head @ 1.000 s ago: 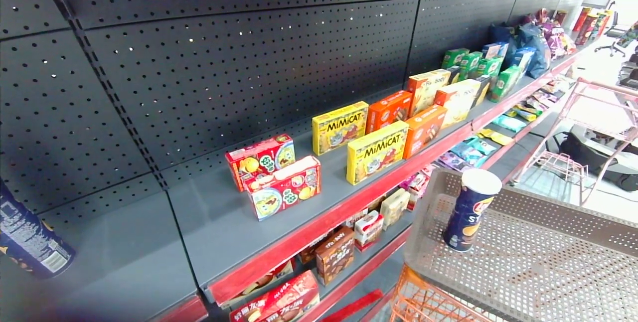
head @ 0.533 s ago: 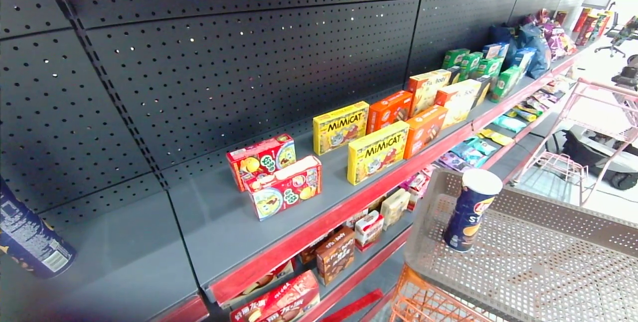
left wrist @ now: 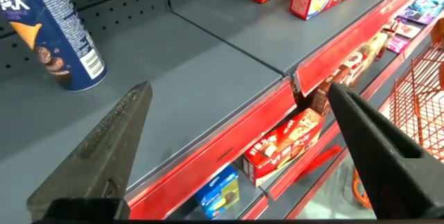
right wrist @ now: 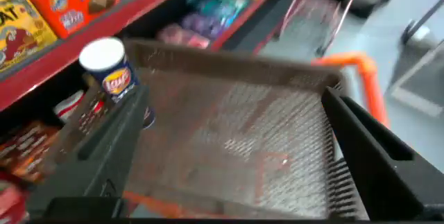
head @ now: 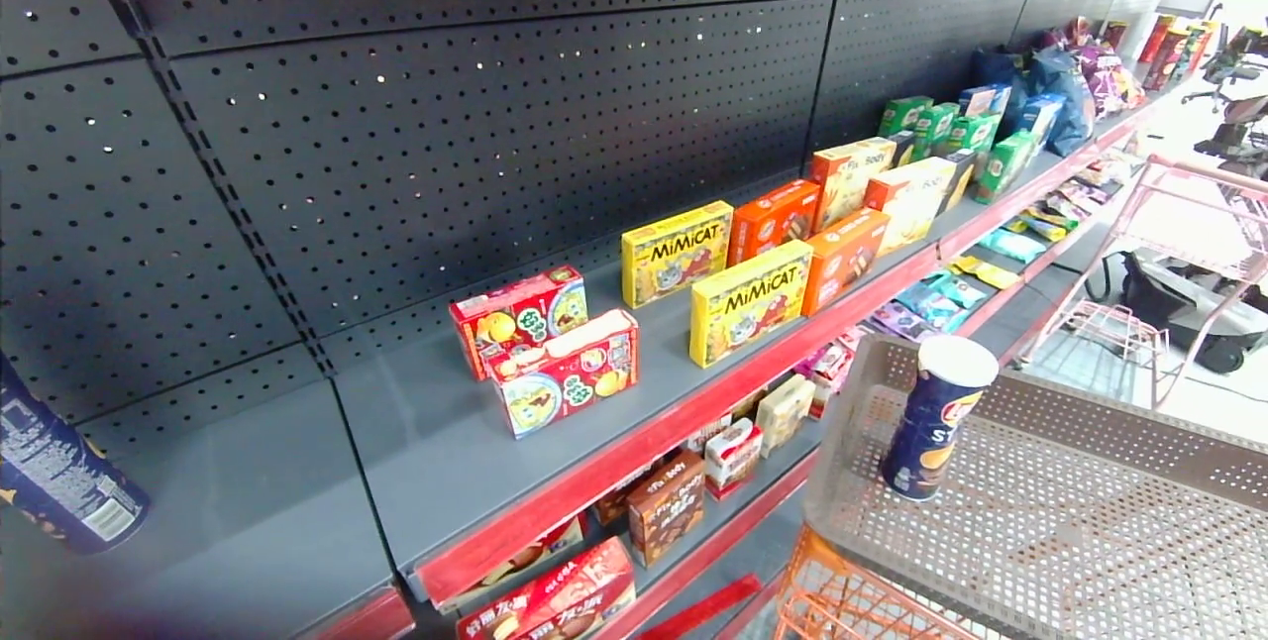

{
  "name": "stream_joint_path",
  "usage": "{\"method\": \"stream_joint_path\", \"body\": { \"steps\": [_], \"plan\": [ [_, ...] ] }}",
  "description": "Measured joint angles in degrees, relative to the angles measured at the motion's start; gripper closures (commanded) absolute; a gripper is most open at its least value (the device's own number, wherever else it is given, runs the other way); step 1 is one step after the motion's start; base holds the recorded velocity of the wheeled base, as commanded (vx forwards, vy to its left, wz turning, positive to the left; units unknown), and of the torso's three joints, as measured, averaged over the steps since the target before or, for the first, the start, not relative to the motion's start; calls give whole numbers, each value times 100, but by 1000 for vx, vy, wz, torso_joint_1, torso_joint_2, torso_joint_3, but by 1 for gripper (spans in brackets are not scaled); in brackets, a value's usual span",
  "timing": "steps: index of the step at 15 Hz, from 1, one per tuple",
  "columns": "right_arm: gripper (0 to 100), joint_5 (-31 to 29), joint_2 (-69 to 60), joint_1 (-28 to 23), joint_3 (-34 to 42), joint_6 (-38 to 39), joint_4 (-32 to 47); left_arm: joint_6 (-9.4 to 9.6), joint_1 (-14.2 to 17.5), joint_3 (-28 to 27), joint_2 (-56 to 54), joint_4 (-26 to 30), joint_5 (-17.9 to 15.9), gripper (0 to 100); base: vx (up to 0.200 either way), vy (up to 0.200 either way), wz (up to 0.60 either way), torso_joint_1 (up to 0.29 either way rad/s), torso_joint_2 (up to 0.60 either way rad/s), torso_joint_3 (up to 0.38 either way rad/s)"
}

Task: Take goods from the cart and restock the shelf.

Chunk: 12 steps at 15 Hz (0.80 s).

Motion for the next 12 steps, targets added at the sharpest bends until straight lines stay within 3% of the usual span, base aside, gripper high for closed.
{"method": "stream_joint_path", "body": {
  "steps": [1, 4, 6, 9, 12],
  "plan": [
    [0, -158, 449, 179, 222, 246, -180, -2, 2, 0, 0, 0, 0, 0, 0, 0, 0, 0, 0, 0],
    [0, -824, 1607, 591, 855, -184, -694, -5, 2, 0, 0, 0, 0, 0, 0, 0, 0, 0, 0, 0],
    [0, -886, 2315, 845, 930, -261, -1123, -5, -1, 0, 0, 0, 0, 0, 0, 0, 0, 0, 0, 0],
    [0, -897, 3504, 1206, 1003, -274, -2538, -2, 2, 0, 0, 0, 0, 0, 0, 0, 0, 0, 0, 0],
    [0, -670, 4787, 1365, 965, -293, -3469, 0, 0, 0, 0, 0, 0, 0, 0, 0, 0, 0, 0, 0]
  ]
}}
